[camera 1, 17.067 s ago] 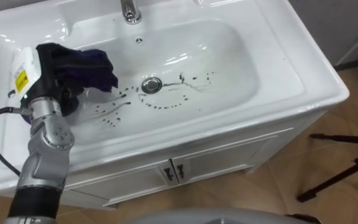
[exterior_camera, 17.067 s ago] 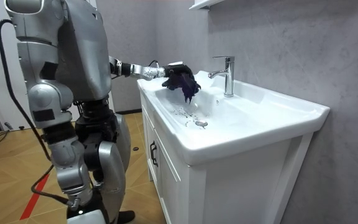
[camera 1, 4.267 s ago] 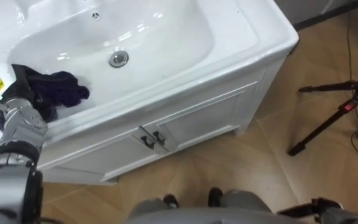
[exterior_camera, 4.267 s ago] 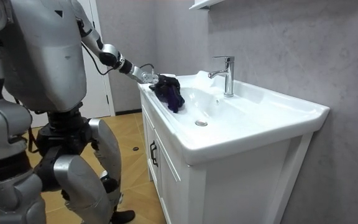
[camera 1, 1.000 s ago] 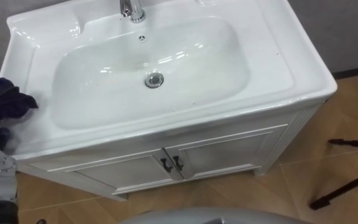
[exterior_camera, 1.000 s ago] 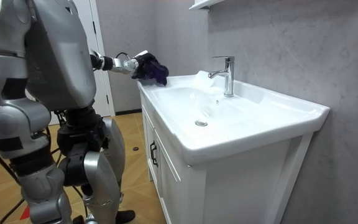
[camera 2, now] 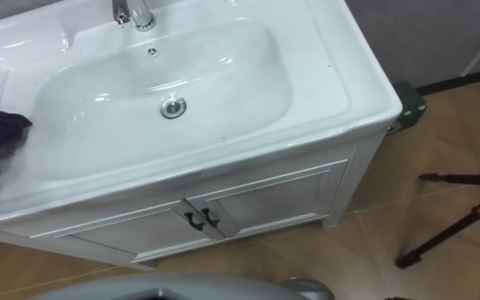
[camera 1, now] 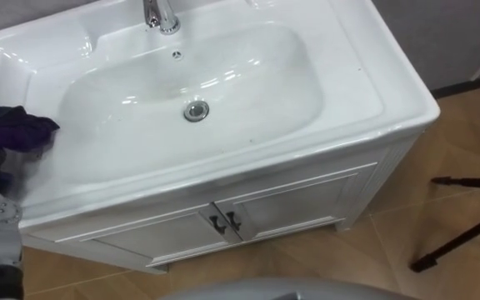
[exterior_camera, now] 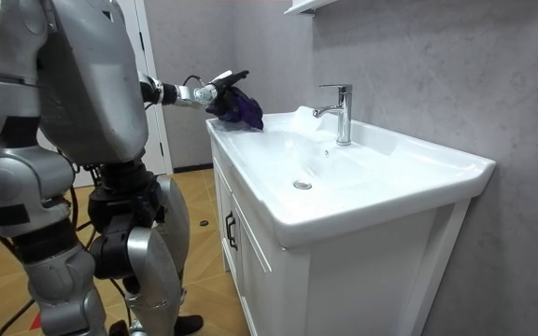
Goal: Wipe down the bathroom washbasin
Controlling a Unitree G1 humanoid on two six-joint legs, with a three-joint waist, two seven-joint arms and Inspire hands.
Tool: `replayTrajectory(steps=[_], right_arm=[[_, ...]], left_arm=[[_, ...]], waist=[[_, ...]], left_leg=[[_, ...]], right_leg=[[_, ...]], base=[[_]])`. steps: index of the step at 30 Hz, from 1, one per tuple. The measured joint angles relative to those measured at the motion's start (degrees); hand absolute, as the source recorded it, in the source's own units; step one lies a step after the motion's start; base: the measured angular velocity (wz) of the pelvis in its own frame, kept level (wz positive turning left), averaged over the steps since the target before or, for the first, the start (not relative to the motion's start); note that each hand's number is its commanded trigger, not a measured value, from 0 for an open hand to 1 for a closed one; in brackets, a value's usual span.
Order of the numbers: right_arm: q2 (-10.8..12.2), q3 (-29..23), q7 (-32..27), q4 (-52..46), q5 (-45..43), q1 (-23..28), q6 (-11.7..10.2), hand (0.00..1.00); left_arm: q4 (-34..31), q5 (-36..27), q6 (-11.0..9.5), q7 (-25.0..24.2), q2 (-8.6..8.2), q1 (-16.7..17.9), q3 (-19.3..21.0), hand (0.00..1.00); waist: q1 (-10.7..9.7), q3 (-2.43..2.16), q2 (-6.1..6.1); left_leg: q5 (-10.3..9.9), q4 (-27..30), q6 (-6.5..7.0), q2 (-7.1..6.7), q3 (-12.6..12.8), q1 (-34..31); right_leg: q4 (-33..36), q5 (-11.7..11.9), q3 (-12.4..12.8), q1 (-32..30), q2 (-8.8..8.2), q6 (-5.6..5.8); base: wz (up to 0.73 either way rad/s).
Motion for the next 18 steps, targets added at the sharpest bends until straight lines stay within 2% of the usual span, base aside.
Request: replayTrajectory(steps=[2, 4, 8, 11, 14, 18], right_arm=[[0.0, -0.1, 0.0, 0.0, 0.0, 0.0, 0.3, 0.00], [0.0, 0.0, -0.1, 0.1, 0.0, 0.1, 0.3, 0.00], [0.2, 0.0, 0.0, 0.2, 0.2, 0.5, 1.1, 0.00], [0.3, -0.2, -0.1, 0.3, 0.2, 1.0, 1.4, 0.00], [0.4, -0.7, -0.2, 0.1, 0.4, 1.1, 2.2, 0.00], [0.4, -1.7, -1.4, -0.7, 1.1, 0.8, 2.5, 0.00]], left_arm=[[0.0, -0.1, 0.0, 0.0, 0.00, 0.0, 0.0, 0.00], [0.0, -3.0, 0.0, 0.0, 0.00, 0.0, 0.0, 0.00], [0.6, -13.8, 0.1, -0.2, -0.03, 0.8, 0.0, 0.00], [5.1, -21.8, 0.1, -0.5, -0.24, 0.8, 0.0, 0.00], [6.8, -29.1, -0.4, -1.7, -1.41, 0.5, 1.7, 0.00], [6.9, -38.4, -0.9, -2.8, -1.48, -0.3, 4.7, 0.00]], waist=[[0.0, 0.00, -0.17], [0.0, 0.03, -0.49], [0.4, -0.27, -0.99], [0.3, -0.48, -1.03], [1.4, -0.53, -1.08], [2.3, -0.41, -0.94]], left_leg=[[0.0, 0.0, 0.00, -0.01, 0.0, 0.0], [0.0, 0.0, 0.00, -0.01, 0.0, 0.0], [0.0, -0.1, 0.01, -0.02, -0.1, 0.2], [-0.2, -0.1, 0.19, -0.02, -0.1, 0.5], [-0.2, -0.2, 0.20, 0.01, 0.1, 0.7], [-0.2, -0.4, 0.19, 0.01, 0.2, 1.3]], right_leg=[[0.0, 0.0, 0.0, 0.0, 0.00, 0.00], [0.0, 0.0, 0.0, 0.0, 0.00, 0.02], [0.0, 0.0, 0.7, -0.1, 0.06, 0.02], [0.0, 0.0, 0.8, 0.2, 0.07, 0.03], [0.1, 0.0, 1.0, 0.1, 0.06, 0.03], [0.2, 0.0, 1.5, 0.3, 0.08, 0.06]], base=[[0.00], [0.00], [-0.06], [-0.05], [-0.05], [-0.07]])
